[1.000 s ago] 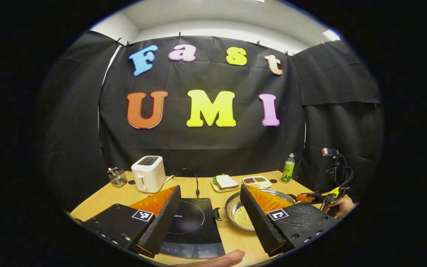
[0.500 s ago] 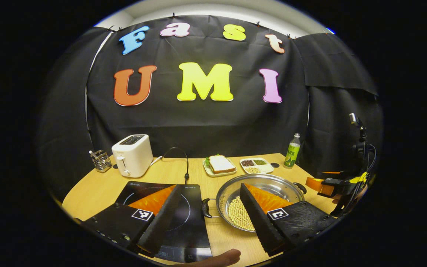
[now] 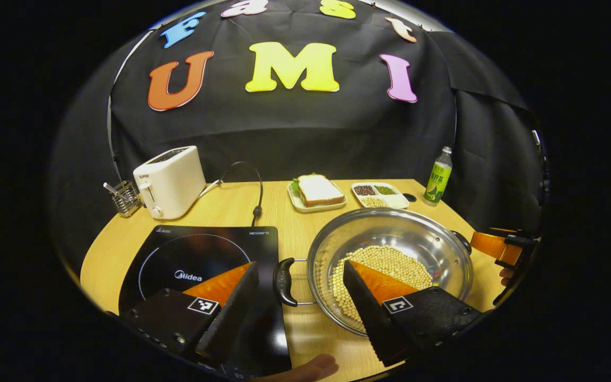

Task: First push the handle of the pot to place it horizontally, then grasp the pot with both hands and set it on the induction cooktop.

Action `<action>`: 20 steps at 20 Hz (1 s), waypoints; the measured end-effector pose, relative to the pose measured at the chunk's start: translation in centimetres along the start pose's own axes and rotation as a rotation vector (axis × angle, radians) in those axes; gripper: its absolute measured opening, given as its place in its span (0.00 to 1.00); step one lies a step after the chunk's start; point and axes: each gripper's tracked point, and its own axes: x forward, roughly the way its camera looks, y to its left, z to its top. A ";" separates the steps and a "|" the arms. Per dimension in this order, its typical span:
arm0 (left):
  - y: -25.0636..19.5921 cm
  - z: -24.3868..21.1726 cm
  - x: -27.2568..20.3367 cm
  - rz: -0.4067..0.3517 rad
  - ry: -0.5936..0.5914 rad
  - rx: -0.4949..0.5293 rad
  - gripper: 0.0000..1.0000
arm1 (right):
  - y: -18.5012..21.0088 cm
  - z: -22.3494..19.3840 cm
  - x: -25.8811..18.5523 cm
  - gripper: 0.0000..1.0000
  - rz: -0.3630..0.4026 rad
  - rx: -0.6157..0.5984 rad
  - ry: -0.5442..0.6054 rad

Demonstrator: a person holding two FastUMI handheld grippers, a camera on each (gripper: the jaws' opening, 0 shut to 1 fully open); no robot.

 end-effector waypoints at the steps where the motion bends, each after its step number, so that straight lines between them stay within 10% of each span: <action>1: 0.0 -0.4 0.7 0.001 0.018 -0.007 0.96 | -0.1 -0.2 0.7 0.97 -0.010 -0.001 0.015; 11: 1.1 -1.5 4.7 0.022 0.104 -0.008 0.95 | 1.6 -1.3 4.7 0.86 0.039 0.006 0.096; 20: 0.6 -1.8 4.5 -0.001 0.130 0.005 0.63 | 1.4 -2.2 6.1 0.67 0.041 0.000 0.121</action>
